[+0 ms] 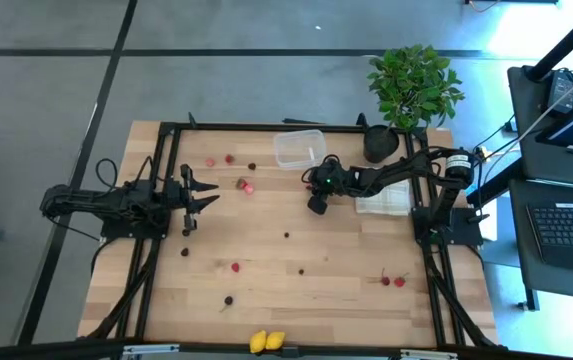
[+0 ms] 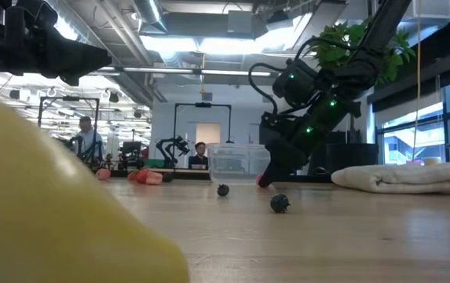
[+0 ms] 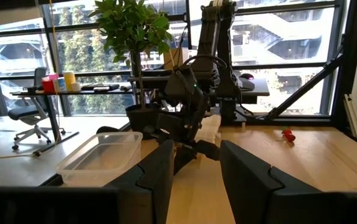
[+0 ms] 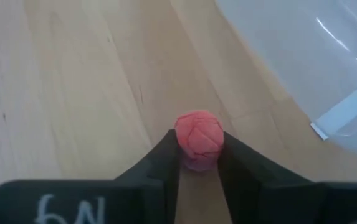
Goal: Pick and placing Produce into tupperware
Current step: Put the bottom right peach into the transparent container
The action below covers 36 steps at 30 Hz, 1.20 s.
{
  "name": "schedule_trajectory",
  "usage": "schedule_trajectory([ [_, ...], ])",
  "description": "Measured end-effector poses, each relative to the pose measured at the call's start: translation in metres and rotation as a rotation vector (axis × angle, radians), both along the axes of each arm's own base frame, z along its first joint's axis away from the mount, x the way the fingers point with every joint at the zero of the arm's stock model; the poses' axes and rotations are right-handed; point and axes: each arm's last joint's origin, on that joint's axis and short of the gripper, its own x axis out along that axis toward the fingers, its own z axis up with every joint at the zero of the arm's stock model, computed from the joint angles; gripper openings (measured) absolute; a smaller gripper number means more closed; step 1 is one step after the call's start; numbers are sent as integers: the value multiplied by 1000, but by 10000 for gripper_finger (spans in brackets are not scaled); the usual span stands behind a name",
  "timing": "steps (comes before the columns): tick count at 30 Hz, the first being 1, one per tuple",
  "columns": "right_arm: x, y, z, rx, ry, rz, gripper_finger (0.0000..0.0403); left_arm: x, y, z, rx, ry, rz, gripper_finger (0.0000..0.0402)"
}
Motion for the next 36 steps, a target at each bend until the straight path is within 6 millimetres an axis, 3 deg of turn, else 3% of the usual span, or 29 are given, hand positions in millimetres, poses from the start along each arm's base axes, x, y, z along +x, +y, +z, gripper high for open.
schedule_trajectory([
  [5, 2, 2, 5, 88, -39, 36, 93, 0, 0, 0, 0, 0, 0, 124],
  [11, 22, 1, 48, 150, -204, 139, 92, 0, 0, 0, 0, 0, 0, 124],
  [16, 39, -4, 105, 132, -248, 141, 91, 0, 0, 0, -1, 0, 0, 124],
  [23, 54, -17, 194, 22, -115, 10, 91, 0, 0, 0, 0, 1, 0, 124],
  [30, 40, -51, 255, -4, -104, -114, 91, 0, 0, 0, -3, 0, -1, 124],
  [36, 21, -80, 264, 2, -72, -212, 91, 0, 0, 0, -3, 0, -1, 124],
])
